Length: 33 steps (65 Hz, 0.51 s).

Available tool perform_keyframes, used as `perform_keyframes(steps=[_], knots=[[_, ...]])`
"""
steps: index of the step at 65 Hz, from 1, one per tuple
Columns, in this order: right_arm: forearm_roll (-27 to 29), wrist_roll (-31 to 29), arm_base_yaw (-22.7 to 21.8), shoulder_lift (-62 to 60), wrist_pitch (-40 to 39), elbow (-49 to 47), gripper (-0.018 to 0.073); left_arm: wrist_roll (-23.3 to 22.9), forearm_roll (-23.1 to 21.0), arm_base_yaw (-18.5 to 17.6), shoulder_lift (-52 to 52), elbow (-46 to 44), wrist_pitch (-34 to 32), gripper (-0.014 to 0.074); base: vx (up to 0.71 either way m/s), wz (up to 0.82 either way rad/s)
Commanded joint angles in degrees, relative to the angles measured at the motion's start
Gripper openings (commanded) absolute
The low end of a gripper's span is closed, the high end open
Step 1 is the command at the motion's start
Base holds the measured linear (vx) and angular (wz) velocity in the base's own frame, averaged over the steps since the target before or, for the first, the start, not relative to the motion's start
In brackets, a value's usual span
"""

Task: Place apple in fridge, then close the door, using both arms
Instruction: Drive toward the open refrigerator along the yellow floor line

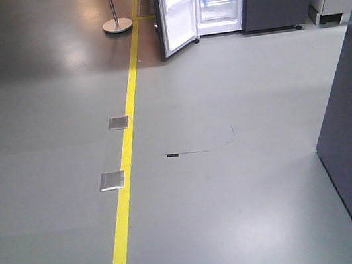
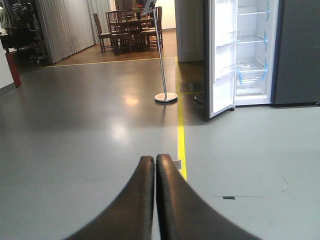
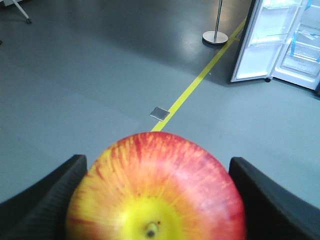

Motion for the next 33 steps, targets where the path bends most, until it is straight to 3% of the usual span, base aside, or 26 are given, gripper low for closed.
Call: perform_keyframes(steps=[1,33], knots=[[2.7,-0.1,-0.3,-1.9,-3.5,-1.8,0.0119,-0.4,-0.1,-0.4,-0.9,-1.2,-3.8,-0.0007,0.15,-0.01],[2.7,-0.1,-0.3,-1.9,-3.5,-1.8,0.0119,-0.4,-0.1,-0.4,-0.9,-1.2,-3.8,-0.0007,0.16,-0.01]])
